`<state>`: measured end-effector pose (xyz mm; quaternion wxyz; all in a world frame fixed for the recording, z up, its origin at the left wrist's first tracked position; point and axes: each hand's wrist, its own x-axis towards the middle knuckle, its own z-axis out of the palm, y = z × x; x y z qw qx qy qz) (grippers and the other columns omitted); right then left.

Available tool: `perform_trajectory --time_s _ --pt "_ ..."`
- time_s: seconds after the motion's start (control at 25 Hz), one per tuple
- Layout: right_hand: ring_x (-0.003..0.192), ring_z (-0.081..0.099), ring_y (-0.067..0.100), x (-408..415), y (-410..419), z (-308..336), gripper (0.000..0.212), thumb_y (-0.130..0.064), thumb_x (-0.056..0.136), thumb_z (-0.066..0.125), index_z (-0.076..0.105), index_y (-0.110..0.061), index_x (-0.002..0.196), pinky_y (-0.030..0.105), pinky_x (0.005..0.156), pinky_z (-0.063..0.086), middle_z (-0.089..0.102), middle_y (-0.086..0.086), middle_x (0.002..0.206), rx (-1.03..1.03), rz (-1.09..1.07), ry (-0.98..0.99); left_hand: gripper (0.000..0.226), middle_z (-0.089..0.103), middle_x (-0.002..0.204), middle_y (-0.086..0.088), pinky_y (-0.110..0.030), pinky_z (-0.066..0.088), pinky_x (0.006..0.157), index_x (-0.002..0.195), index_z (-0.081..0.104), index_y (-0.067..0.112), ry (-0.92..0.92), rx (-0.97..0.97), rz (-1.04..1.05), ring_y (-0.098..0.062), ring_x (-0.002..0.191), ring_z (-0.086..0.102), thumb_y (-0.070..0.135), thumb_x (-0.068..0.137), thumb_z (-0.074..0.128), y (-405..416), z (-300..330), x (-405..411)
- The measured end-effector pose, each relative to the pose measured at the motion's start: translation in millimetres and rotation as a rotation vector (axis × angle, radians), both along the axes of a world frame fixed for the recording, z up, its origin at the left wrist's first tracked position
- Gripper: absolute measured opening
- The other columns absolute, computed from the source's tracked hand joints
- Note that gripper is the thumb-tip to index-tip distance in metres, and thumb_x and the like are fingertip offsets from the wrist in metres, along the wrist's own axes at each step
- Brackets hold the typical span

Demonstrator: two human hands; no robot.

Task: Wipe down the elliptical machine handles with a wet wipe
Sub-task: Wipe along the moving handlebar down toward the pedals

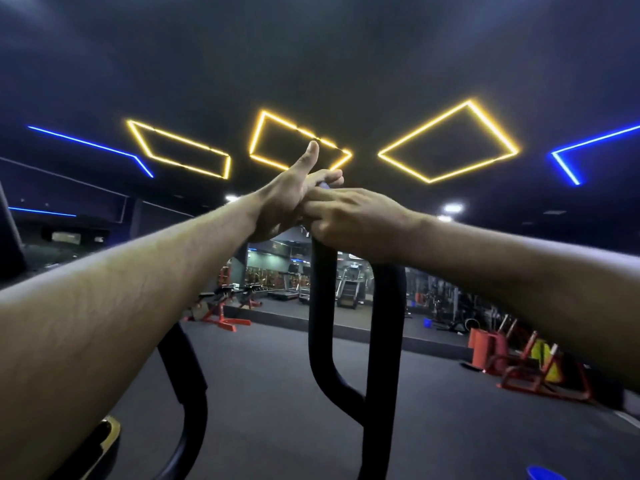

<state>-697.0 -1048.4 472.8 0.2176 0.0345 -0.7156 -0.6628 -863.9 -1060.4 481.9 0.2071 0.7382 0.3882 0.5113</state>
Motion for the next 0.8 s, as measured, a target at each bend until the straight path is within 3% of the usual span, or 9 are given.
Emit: perform_trajectory --time_s 0.08,0.16,0.28,0.4,0.48,0.64,0.8 --pt "0.094 0.062 0.025 3 11 -29 0.016 0.0 0.089 0.06 0.069 -0.008 0.079 0.037 0.086 0.056 0.065 0.008 0.091 -0.12 0.028 0.099 0.09 0.039 0.164 0.014 -0.029 0.037 0.108 0.163 0.032 0.023 0.006 -0.031 -0.002 -0.006 0.137 0.048 0.077 0.099 0.001 -9 -3 0" --pt "0.104 0.059 0.026 10 22 -59 0.013 -0.004 0.095 0.058 0.07 -0.005 0.095 0.036 0.087 0.056 0.065 0.01 0.107 -0.274 0.075 0.225 0.089 0.041 0.163 0.018 -0.03 0.036 0.101 0.162 0.035 0.026 0.023 -0.012 0.036 -0.002 0.133 0.048 0.077 0.099 -0.001 -12 -5 2" --pt "0.123 0.056 0.028 9 31 -93 0.025 -0.007 0.101 0.055 0.067 0.002 0.121 0.036 0.099 0.054 0.062 0.013 0.128 -0.528 0.4 0.555 0.088 0.043 0.161 0.019 -0.041 0.029 0.119 0.159 0.04 0.028 0.035 0.009 0.021 -0.003 0.141 0.044 0.079 0.098 0.0 -7 -4 -1" --pt "0.124 0.056 0.027 -21 42 -121 0.032 -0.005 0.102 0.057 0.062 0.0 0.133 0.037 0.095 0.056 0.06 0.015 0.134 -0.686 0.57 0.826 0.09 0.048 0.157 0.02 -0.05 0.022 0.127 0.156 0.045 0.03 0.021 0.005 0.024 -0.006 0.143 0.045 0.082 0.095 0.004 -4 -3 -2" --pt "0.117 0.059 0.025 -37 48 -138 0.032 -0.007 0.101 0.058 0.064 -0.004 0.132 0.037 0.09 0.057 0.062 0.013 0.13 -0.767 0.632 0.928 0.094 0.045 0.16 0.019 -0.052 0.018 0.128 0.158 0.043 0.03 0.039 -0.001 0.033 -0.009 0.149 0.037 0.086 0.092 0.005 -5 -4 -3" --pt "0.094 0.062 0.021 -28 45 -152 0.019 -0.011 0.099 0.062 0.074 -0.007 0.113 0.036 0.071 0.06 0.067 0.007 0.103 -0.846 0.663 1.018 0.099 0.04 0.164 0.015 -0.056 0.013 0.129 0.161 0.038 0.027 0.057 0.009 0.018 -0.012 0.153 0.032 0.087 0.088 0.006 -3 -5 -4" --pt "0.087 0.06 0.021 -30 31 -123 0.024 -0.017 0.101 0.059 0.073 -0.003 0.115 0.032 0.058 0.056 0.066 0.006 0.097 -0.669 0.673 1.037 0.096 0.043 0.162 0.013 -0.056 0.016 0.128 0.159 0.04 0.026 0.045 0.018 0.008 -0.012 0.148 0.041 0.085 0.09 0.006 -1 -5 -3"
